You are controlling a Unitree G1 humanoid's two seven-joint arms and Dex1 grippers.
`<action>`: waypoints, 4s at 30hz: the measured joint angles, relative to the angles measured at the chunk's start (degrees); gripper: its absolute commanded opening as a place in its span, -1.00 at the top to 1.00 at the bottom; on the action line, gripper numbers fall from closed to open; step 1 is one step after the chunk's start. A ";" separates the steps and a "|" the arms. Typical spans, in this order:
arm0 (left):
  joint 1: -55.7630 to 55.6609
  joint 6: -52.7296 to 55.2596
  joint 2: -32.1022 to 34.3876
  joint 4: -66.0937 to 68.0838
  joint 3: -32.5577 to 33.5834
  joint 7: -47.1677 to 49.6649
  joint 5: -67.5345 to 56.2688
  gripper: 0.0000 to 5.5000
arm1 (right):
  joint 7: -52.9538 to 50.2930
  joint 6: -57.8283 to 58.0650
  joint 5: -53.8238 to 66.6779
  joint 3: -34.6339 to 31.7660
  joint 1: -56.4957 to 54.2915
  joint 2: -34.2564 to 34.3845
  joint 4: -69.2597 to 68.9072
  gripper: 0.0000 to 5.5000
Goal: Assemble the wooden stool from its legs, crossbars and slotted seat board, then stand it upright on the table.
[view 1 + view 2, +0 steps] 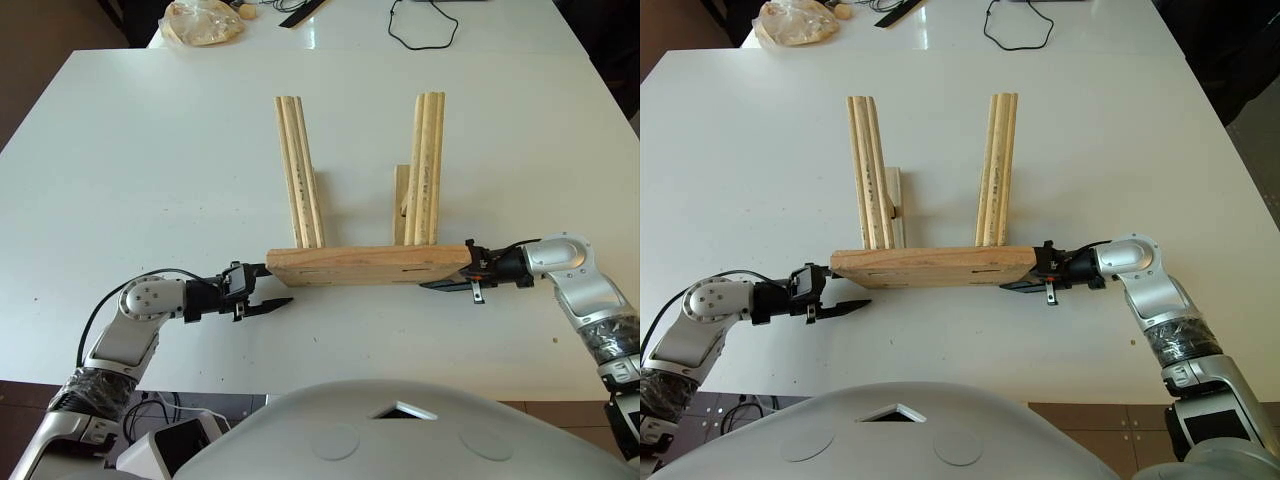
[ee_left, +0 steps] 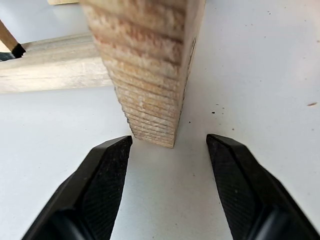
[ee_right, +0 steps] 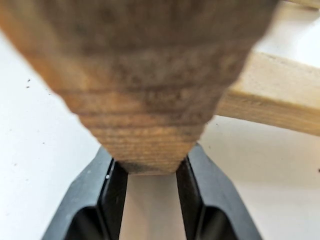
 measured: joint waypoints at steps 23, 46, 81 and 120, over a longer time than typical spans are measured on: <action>-3.03 -0.49 -0.82 1.67 -1.92 -0.91 0.12 0.50 | -1.04 -0.41 -0.04 0.55 0.13 -0.17 -0.78 0.53; 13.00 41.27 10.38 -39.67 22.44 5.87 -29.89 0.48 | -5.77 62.48 35.51 -25.43 14.70 -18.21 -43.18 0.52; 24.93 63.34 32.40 -35.76 50.88 17.38 -95.81 0.50 | -27.59 79.95 104.94 -20.67 9.53 -25.44 -28.52 0.53; 18.40 54.09 24.10 -44.97 31.77 42.17 -98.08 0.50 | -137.98 30.13 103.92 -13.42 -2.94 44.81 -57.31 0.53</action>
